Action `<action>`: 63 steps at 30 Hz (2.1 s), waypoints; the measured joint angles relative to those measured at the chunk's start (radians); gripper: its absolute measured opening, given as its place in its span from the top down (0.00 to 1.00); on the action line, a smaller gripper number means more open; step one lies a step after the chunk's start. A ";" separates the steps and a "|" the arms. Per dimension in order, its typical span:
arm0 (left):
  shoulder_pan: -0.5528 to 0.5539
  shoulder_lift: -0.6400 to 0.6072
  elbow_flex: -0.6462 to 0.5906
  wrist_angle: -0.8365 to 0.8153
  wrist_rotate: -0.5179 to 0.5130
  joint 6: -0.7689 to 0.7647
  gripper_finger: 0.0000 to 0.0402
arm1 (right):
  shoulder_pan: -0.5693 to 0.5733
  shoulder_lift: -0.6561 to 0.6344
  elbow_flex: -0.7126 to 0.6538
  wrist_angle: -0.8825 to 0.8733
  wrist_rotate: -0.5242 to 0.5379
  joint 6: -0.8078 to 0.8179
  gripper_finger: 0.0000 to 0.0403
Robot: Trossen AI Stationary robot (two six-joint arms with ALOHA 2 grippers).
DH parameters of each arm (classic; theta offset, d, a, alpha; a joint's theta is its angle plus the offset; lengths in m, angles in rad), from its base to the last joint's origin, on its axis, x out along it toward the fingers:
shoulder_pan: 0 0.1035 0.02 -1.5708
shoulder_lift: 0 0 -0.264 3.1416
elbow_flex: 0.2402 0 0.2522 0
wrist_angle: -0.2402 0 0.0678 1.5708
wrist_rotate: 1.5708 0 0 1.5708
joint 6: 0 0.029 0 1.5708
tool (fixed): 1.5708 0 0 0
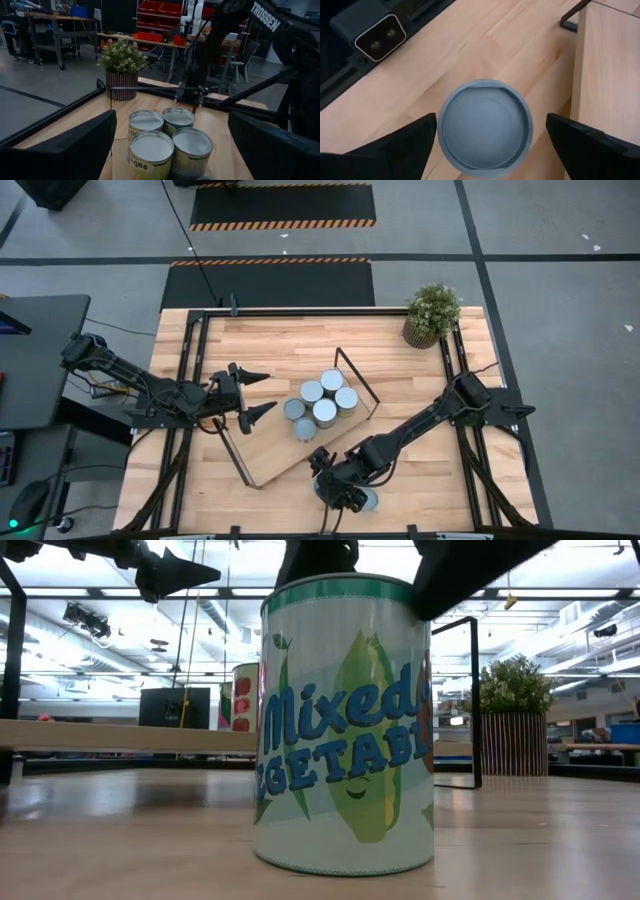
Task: Pick and place cans onto a shelf
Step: Put the small canned mixed vegetables on the shelf
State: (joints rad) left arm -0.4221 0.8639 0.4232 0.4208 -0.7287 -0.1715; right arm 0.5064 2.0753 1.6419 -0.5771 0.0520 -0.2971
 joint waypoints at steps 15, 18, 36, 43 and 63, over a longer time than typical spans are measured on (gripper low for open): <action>0.000 0.000 0.000 -0.001 0.000 0.000 0.03 | -0.030 0.002 -0.077 0.102 -0.020 0.012 0.17; 0.000 0.000 0.000 0.000 0.000 0.000 0.03 | -0.044 0.002 -0.074 0.113 -0.019 0.029 0.22; 0.000 0.000 0.000 0.001 0.000 0.000 0.03 | -0.128 -0.014 0.116 0.062 0.110 0.041 0.24; 0.000 0.000 0.000 0.001 -0.003 0.000 0.03 | -0.175 0.007 0.112 0.097 0.139 0.057 0.24; 0.000 0.000 0.000 0.000 -0.010 0.001 0.03 | -0.233 0.036 0.112 0.090 0.112 0.032 0.15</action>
State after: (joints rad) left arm -0.4221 0.8639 0.4232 0.4206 -0.7391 -0.1707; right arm 0.2738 2.1117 1.7542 -0.4871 0.1642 -0.2649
